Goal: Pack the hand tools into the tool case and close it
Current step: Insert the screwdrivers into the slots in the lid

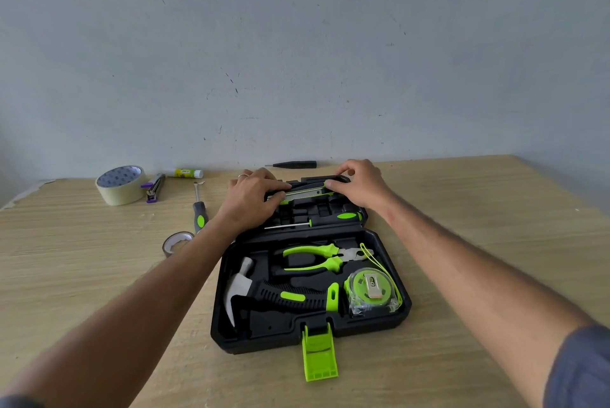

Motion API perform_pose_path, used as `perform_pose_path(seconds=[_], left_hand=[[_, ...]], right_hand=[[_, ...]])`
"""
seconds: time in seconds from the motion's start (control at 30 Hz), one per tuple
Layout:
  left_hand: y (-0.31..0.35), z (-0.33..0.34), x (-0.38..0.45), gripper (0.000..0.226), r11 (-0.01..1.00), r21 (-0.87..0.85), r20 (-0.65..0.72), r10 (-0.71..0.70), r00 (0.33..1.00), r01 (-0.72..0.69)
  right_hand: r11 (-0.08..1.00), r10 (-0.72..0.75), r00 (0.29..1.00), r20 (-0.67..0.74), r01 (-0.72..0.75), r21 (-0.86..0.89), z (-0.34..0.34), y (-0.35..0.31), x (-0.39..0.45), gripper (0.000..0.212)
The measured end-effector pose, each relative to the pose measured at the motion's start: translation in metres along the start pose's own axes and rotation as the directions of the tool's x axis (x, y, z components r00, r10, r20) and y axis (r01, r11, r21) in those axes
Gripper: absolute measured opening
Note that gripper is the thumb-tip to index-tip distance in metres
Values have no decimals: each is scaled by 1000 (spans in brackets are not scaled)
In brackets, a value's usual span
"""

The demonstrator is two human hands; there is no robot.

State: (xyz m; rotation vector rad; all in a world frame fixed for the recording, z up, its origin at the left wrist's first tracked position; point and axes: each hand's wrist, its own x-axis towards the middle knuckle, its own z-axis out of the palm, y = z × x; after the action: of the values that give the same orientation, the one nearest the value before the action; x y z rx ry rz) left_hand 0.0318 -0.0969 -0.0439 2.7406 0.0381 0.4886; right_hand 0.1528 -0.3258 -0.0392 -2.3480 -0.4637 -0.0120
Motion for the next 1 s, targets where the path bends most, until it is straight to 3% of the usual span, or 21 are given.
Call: perform_pose_path(seconds=[0.07,0.13,0.3,0.53,0.8,0.9,1.0], left_hand=[[2,0,-1,34,999,37,23,19,1000,-20],[5,-1,-3,41,999,52,44,15,999,-18],[9,-3,-4,49,996,77,80,32,996,-39],[13,-3,-2,52,974,193,150,90,985,-119],[15,-4,-5,53,991,120,87,43,995,-54],[13,-4,-3,59,996,85,51,-24,998,19],[8,-2,-1,56,980,139,23,-149,989,144]], right_hand=[[989,127,991,35,-129,70,2,0,1,64],[964,197,976,87,-209,166,1,-3,2,75],[919,241,956,169,-281,275,2,-16,8,48],[883,323,927,191,-367,291,8,-19,23,54],[920,267,957,116,-289,263,10,-11,12,66],[982,183,982,-55,-179,66,15,-14,7,50],[995,-21,993,-119,8,-102,17,-30,10,31]])
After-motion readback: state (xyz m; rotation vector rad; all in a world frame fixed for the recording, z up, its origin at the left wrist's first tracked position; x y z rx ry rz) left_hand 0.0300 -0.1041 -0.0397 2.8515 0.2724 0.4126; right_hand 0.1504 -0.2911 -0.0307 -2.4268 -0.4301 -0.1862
